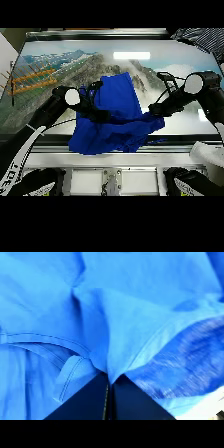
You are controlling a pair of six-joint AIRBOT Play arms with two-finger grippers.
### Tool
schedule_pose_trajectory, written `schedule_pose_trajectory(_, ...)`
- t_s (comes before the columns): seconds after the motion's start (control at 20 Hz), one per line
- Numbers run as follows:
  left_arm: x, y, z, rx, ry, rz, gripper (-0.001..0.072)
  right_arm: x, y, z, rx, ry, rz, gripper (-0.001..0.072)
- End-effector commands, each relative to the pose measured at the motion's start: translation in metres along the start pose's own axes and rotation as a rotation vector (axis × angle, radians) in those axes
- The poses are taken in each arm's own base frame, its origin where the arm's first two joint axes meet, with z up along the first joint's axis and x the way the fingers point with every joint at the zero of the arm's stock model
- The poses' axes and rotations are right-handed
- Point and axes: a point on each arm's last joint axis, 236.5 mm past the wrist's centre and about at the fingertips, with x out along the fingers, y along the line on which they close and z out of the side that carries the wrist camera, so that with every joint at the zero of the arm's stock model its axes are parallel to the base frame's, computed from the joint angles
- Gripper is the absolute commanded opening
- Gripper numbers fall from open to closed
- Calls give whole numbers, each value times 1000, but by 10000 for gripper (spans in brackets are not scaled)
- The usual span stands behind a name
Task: Fold the clothes and pants, and hang the long-sleeved shirts on hangers.
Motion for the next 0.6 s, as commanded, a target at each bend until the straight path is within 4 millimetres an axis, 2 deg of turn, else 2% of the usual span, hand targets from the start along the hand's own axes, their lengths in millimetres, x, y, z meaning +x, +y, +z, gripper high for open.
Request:
schedule_pose_trajectory(0.0, -4, -8, -5, 44, -9, 1, 9, 0, 0, -4, 0, 16, -1, 10)
schedule_pose_trajectory(0.15, -3, -10, -8, 50, 2, 1, 9, 0, 0, -4, 0, 17, -1, 10)
schedule_pose_trajectory(0.35, -6, -2, -16, 50, 47, 9, 11, 0, 0, -4, 0, 17, 0, 11)
schedule_pose_trajectory(0.4, -7, 0, -19, 52, 60, 12, 156, 0, 0, -4, 0, 17, 0, 10)
schedule_pose_trajectory(0.45, -8, -1, -22, 52, 69, 8, 504, 0, 0, -4, 0, 17, 0, 10)
schedule_pose_trajectory(0.5, -10, -2, -22, 53, 64, 6, 720, 0, 0, -4, 0, 17, 0, 11)
schedule_pose_trajectory(0.55, -13, -4, -20, 58, 49, 1, 720, 0, 0, -4, 0, 17, 0, 11)
